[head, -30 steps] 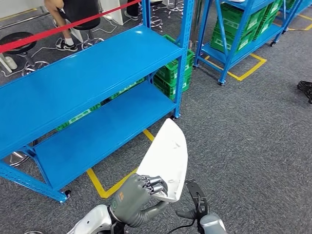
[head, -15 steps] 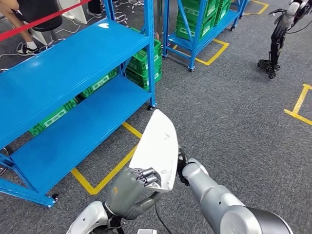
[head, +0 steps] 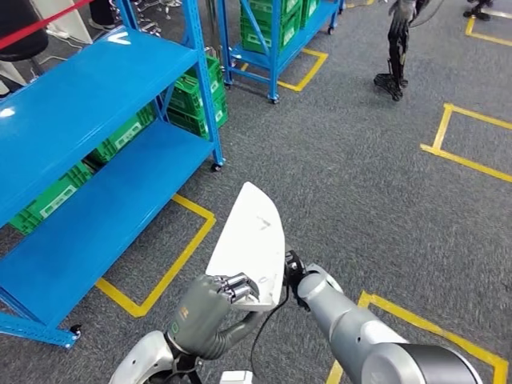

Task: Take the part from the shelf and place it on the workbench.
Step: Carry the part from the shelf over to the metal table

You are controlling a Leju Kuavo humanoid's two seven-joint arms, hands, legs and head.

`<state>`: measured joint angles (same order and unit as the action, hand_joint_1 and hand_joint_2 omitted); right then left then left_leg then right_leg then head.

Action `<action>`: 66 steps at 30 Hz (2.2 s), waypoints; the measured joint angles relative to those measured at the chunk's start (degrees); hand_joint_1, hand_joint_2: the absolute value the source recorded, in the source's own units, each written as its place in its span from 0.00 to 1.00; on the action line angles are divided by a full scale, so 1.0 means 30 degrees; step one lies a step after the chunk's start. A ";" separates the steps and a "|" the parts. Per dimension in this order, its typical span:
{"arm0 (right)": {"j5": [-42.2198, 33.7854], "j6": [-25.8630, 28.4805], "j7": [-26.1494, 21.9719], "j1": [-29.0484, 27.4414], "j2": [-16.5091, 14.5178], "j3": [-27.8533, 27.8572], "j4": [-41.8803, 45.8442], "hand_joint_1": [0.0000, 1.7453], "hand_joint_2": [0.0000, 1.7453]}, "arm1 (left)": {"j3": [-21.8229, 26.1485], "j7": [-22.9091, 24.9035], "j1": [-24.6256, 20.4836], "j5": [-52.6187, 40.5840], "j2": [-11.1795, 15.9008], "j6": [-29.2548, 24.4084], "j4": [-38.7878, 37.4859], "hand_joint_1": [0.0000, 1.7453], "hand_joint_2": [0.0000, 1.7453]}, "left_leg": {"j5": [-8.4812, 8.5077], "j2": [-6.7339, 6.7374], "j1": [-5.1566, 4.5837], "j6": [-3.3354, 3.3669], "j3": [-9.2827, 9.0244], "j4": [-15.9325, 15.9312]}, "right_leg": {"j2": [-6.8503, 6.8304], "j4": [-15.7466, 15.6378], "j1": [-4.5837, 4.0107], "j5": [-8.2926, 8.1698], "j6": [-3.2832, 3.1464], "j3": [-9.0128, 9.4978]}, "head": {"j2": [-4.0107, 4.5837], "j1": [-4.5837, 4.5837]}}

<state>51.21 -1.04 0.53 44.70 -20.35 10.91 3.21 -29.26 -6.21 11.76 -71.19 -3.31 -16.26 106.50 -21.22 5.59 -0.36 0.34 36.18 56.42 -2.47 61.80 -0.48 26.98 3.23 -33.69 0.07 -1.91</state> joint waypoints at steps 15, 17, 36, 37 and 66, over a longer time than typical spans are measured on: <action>-0.8118 -0.2900 1.1791 -0.5725 -0.0048 -1.5011 1.3567 0.00 1.00 | 0.0506 -0.0277 0.0863 -0.0113 0.0095 -0.2340 0.0589 1.00 1.00 | -0.0678 -0.2926 0.0329 -0.0302 -0.0201 0.0559 | 0.2714 -0.1394 0.0070 -0.1289 -0.0493 -0.0800 | 0.0000 -0.0217; -0.7281 -0.2753 1.2045 -0.6401 0.0094 -1.5121 1.4858 0.00 1.00 | 0.0725 -0.0273 0.1132 -0.0233 0.0007 -0.2552 0.0981 1.00 1.00 | -0.0620 -0.2647 0.0343 -0.0230 0.0166 0.0309 | 0.2744 -0.1352 0.0128 -0.1435 -0.0201 -0.1435 | -0.0002 -0.0282; -0.6422 0.2239 -0.3697 -1.3936 0.4212 -0.4167 1.2054 0.00 1.00 | 0.2890 -0.1668 0.5081 0.1692 -0.0628 -0.4016 0.5325 1.00 1.00 | -0.1950 -0.1623 0.0276 -0.0417 0.1982 0.2642 | 0.0448 -0.2687 -0.0369 -0.2768 -0.1152 -0.1568 | -0.0005 -0.0142; -0.6613 0.1595 -0.8028 -1.4247 0.4445 -0.2942 1.1258 0.00 1.00 | 0.3092 -0.1854 0.5241 0.1986 -0.0692 -0.3746 0.5661 1.00 1.00 | -0.2391 -0.1797 0.0296 -0.0522 0.2842 0.4055 | 0.0712 -0.2591 -0.0294 -0.2850 -0.1190 -0.1781 | -0.0007 -0.0160; 0.3935 0.1385 -0.6937 -1.5334 0.1791 1.1130 1.0404 0.00 1.00 | 0.6127 -0.6812 0.5512 0.6634 -0.3289 0.1217 0.6000 1.00 1.00 | -0.2559 -0.1154 0.0873 -0.1297 0.0041 0.2229 | 0.1085 -0.1748 0.0228 -0.2431 -0.0914 -0.2291 | 0.0000 -0.0085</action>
<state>63.02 3.12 -20.28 -1.31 -14.98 44.30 34.42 -10.88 -26.64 28.29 -51.29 -13.18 -12.61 124.50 -28.90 2.12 2.25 -3.55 36.30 63.11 0.78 56.55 0.21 19.68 0.49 -40.56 0.07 -2.17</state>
